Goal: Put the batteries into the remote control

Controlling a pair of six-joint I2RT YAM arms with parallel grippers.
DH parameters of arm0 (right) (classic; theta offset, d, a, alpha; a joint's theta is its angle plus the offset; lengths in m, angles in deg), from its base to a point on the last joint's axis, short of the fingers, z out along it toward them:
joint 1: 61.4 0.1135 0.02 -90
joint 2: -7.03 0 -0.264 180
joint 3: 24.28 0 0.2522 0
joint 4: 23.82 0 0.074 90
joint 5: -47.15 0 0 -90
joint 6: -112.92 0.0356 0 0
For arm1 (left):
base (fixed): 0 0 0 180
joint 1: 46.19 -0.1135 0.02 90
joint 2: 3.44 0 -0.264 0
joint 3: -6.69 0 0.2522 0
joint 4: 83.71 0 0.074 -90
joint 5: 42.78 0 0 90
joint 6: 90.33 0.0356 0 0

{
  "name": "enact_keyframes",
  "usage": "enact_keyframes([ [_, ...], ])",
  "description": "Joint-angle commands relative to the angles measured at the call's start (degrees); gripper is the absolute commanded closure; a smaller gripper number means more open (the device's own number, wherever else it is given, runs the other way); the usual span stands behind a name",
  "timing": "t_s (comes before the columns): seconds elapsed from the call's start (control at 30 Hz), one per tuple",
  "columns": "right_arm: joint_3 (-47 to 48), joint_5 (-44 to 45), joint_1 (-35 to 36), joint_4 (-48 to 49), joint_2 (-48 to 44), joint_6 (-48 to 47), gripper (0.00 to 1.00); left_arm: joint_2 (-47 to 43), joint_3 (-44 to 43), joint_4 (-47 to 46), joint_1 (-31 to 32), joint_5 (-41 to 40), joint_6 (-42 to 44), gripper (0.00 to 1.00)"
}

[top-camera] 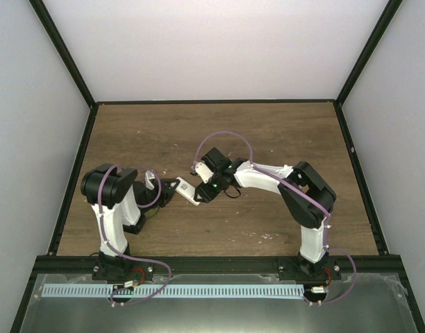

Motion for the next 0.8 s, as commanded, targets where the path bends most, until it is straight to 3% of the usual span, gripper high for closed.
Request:
enact_keyframes([
  [0.0,2.9,0.5,0.3,0.6,1.6,-0.6,0.51,2.7,0.7,-4.1,-0.5,-1.7,2.5,1.00],
  [0.3,3.2,0.1,0.4,-0.1,3.0,-1.2,0.58,2.8,0.8,-4.1,-0.6,-1.7,2.5,1.00],
  [0.77,4.6,0.5,1.0,-1.6,6.7,0.0,0.62,2.3,1.2,-4.1,-0.6,-1.9,2.6,1.00],
])
